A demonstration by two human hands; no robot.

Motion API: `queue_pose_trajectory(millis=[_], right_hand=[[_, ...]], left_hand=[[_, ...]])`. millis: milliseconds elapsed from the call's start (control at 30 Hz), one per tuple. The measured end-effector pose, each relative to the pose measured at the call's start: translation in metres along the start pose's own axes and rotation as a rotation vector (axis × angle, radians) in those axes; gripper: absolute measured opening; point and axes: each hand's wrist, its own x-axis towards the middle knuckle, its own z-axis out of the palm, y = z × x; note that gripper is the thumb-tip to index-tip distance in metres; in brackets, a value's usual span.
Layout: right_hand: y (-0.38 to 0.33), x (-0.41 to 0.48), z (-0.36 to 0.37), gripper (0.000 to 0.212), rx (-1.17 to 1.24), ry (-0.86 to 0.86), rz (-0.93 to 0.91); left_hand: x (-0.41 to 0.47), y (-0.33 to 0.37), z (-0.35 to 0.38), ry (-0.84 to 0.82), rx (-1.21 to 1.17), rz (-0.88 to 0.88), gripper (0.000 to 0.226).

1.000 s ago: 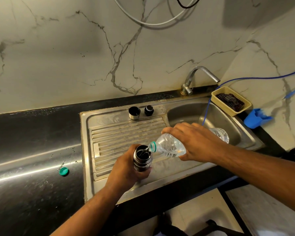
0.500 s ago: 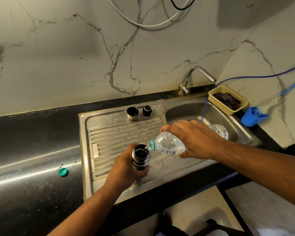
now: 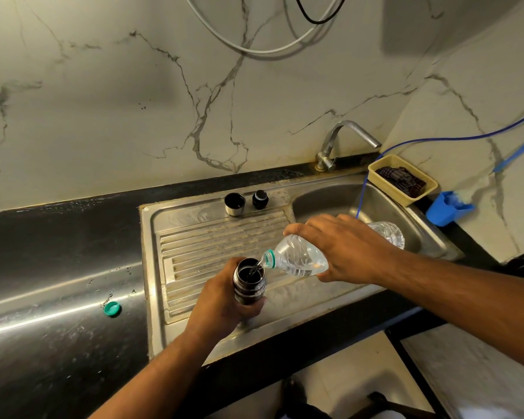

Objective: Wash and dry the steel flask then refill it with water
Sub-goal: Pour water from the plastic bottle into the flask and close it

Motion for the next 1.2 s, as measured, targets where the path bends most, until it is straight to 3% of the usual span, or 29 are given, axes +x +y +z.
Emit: queue_pose_trajectory(millis=[1200], right_hand=[[0.0042, 0.0029, -0.0036, 0.102, -0.026, 0.048, -0.009]], left_hand=[[0.0, -0.0045, 0.0017, 0.01, 0.002, 0.001, 0.062]])
